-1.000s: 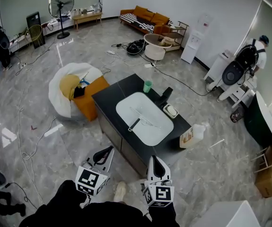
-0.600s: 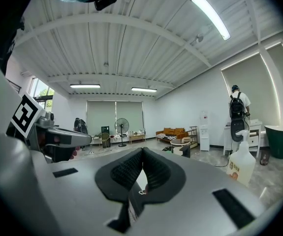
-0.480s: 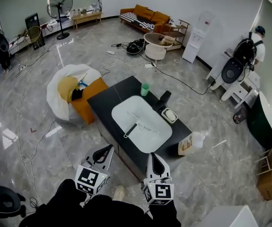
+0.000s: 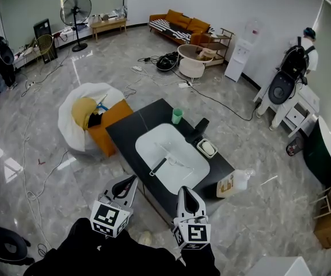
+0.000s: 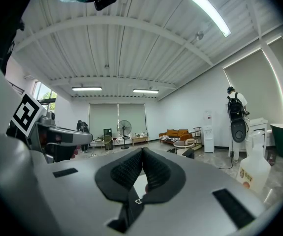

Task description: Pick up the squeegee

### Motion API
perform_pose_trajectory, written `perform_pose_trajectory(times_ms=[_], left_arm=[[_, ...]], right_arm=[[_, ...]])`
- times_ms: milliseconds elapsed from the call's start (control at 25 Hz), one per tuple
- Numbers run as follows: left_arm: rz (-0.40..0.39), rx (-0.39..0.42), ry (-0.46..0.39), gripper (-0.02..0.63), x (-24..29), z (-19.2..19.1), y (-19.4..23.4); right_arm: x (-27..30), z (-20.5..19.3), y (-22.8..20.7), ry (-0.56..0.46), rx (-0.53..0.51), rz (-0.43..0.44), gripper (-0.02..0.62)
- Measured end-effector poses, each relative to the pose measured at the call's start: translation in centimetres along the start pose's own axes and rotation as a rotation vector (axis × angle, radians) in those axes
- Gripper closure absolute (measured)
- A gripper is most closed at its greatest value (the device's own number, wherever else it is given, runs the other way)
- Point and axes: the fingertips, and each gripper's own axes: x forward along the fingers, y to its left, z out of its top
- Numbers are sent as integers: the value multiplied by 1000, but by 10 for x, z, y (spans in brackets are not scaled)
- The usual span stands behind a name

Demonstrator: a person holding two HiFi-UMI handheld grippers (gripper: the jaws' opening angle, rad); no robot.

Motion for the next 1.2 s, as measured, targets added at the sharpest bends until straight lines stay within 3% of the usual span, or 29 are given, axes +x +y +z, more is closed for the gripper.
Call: perform_pose_trajectory(times_ms=[560,840,1200], left_arm=[[-114,35,-18,583,103,24,47],[-217,43,16,583,180,37,87],[-328,31,72,583,253,26,125]], right_arm=[[79,9,-45,-21,20,-131,578],[153,15,-66,15,42,-214,578],[220,4,-84,69,69,-307,578]])
